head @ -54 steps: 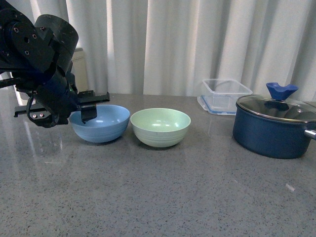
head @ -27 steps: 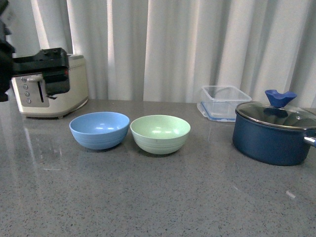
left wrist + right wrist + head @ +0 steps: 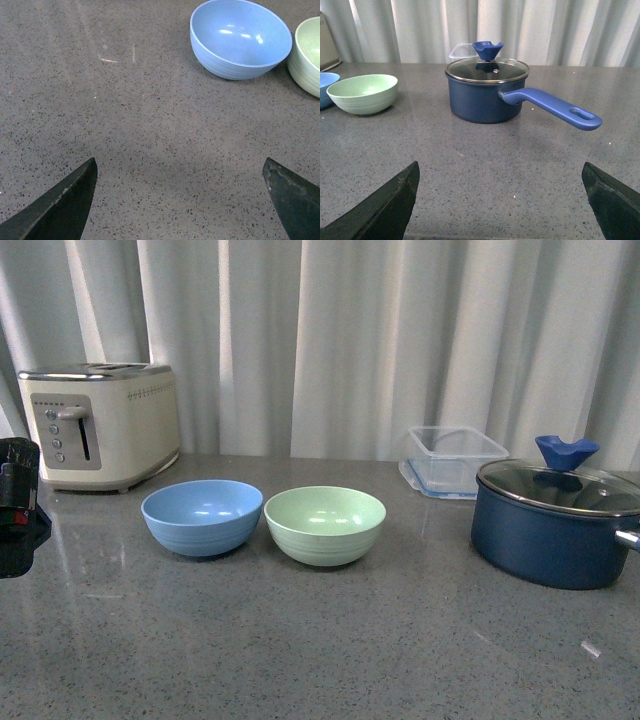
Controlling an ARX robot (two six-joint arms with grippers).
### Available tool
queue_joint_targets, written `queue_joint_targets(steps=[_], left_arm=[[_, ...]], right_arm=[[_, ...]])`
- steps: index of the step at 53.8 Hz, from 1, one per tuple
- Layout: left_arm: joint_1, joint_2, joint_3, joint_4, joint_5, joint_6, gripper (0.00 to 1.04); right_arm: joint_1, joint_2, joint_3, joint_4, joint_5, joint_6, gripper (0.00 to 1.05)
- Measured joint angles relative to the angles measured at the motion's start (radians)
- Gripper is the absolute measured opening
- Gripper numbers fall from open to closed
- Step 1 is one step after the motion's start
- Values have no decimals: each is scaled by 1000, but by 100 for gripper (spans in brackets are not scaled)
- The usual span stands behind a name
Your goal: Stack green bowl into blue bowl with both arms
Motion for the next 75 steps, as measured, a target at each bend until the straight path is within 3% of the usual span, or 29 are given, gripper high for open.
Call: queue_joint_targets(steps=[2, 5, 11, 22, 25, 31, 75], left_arm=[[5, -2, -25, 66, 29, 27, 95], [19, -20, -138, 351, 111, 86, 83], [38, -63, -291, 641, 144, 140, 65], [86, -218, -474, 716, 187, 170, 16], [128, -262, -509, 712, 252, 172, 3], [165, -341, -560, 688, 258, 177, 4], [166, -710, -686, 467, 262, 179, 4]], right_arm=[[0, 0, 0, 0, 0, 0, 95], [0, 0, 0, 0, 0, 0, 95], [0, 0, 0, 0, 0, 0, 95], [0, 0, 0, 0, 0, 0, 95], [0, 0, 0, 0, 0, 0, 95], [0, 0, 0, 0, 0, 0, 95], [0, 0, 0, 0, 0, 0, 95]])
